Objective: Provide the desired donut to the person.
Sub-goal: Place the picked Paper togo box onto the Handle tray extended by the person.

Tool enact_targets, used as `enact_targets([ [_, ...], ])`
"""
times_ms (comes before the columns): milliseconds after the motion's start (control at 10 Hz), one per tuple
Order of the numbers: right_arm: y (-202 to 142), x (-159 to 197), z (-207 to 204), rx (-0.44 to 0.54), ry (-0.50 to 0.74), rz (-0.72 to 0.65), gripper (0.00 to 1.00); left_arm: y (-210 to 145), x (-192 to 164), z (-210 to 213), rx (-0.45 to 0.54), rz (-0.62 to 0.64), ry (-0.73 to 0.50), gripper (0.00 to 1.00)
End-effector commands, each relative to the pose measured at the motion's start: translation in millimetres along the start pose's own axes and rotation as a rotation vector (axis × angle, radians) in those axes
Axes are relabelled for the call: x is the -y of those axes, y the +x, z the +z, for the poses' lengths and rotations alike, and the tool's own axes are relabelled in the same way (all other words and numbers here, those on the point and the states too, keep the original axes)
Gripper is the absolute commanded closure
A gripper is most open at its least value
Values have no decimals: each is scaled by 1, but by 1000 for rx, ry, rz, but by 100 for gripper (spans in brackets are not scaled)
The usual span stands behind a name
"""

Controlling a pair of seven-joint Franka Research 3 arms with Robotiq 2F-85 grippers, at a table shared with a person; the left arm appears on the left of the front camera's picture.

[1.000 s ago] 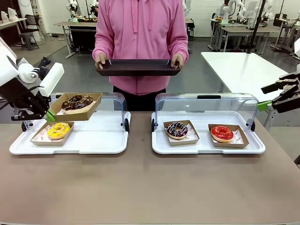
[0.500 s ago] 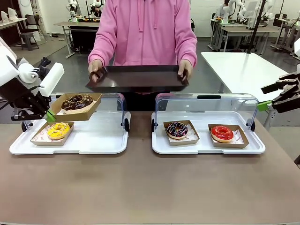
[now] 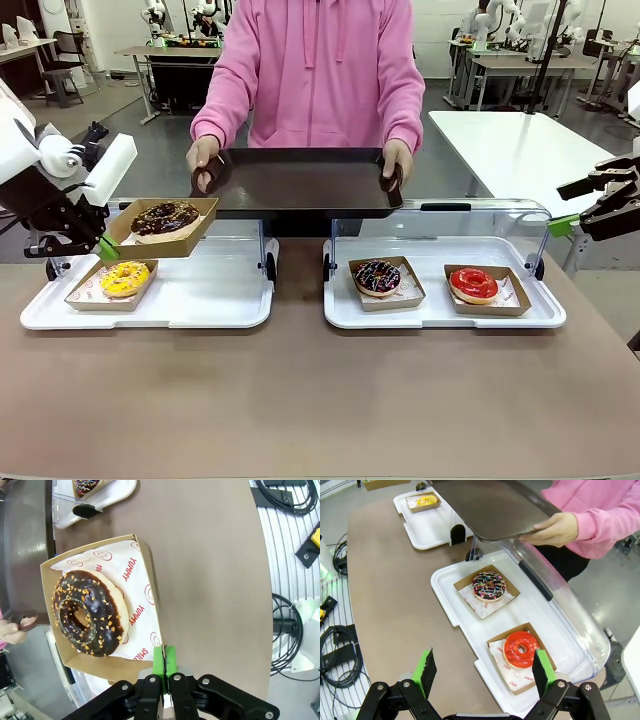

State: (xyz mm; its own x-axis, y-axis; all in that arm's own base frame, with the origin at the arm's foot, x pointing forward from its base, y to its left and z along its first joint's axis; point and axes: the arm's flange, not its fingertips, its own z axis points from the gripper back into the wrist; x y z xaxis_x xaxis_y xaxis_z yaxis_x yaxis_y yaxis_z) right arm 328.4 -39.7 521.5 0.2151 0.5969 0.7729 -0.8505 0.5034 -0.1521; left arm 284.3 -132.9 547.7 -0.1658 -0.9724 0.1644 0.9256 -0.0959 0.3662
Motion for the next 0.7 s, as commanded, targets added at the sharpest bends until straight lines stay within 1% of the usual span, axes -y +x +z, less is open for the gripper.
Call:
enact_targets([
  [0,2,1,-3,21,4,-14,0,1,-2,-1,-12,3,18,100],
  [600,2,1,-3,21,4,-14,0,1,-2,-1,-12,3,18,100],
])
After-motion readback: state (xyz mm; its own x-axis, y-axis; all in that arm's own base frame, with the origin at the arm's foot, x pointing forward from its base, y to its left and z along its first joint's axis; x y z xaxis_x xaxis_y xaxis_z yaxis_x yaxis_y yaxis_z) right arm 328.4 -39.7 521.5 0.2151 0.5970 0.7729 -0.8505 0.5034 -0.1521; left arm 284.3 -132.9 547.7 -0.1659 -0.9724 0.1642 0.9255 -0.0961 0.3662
